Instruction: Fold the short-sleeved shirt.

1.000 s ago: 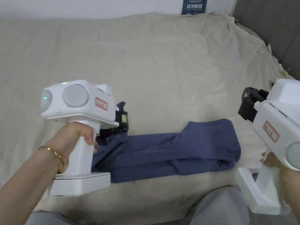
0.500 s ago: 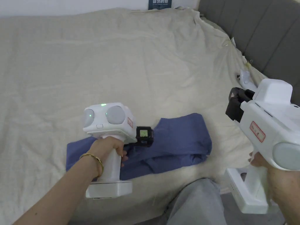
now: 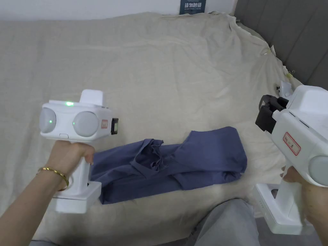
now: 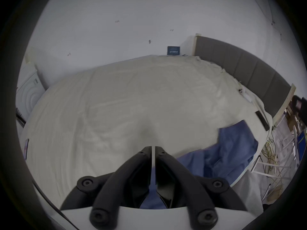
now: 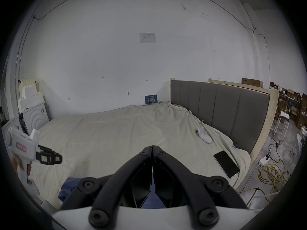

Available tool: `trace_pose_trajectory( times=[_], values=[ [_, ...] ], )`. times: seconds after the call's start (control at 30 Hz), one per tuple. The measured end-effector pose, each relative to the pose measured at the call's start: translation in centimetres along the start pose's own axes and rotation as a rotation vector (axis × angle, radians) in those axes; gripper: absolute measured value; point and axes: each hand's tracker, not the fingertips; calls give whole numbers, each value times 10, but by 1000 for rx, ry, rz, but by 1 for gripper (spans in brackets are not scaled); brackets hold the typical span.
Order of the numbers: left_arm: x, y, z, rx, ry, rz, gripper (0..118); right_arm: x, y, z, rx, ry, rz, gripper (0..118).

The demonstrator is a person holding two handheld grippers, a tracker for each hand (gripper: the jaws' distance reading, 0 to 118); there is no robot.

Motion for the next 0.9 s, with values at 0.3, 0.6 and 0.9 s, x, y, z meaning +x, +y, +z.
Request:
trace_pose_trajectory(
  times=[0.3,0.6,0.9],
  values=[
    [39,-71,-53,-152,-111,114,0,-3,-3,3,-13,2,14,0],
    [125,-95,-62,-153,-140,-142,0,14,-10,5,-34,-33,8,0],
    [135,-77,-29,-108,-274,-173,0,19,-12,2,-46,-39,-19,0]
  ],
)
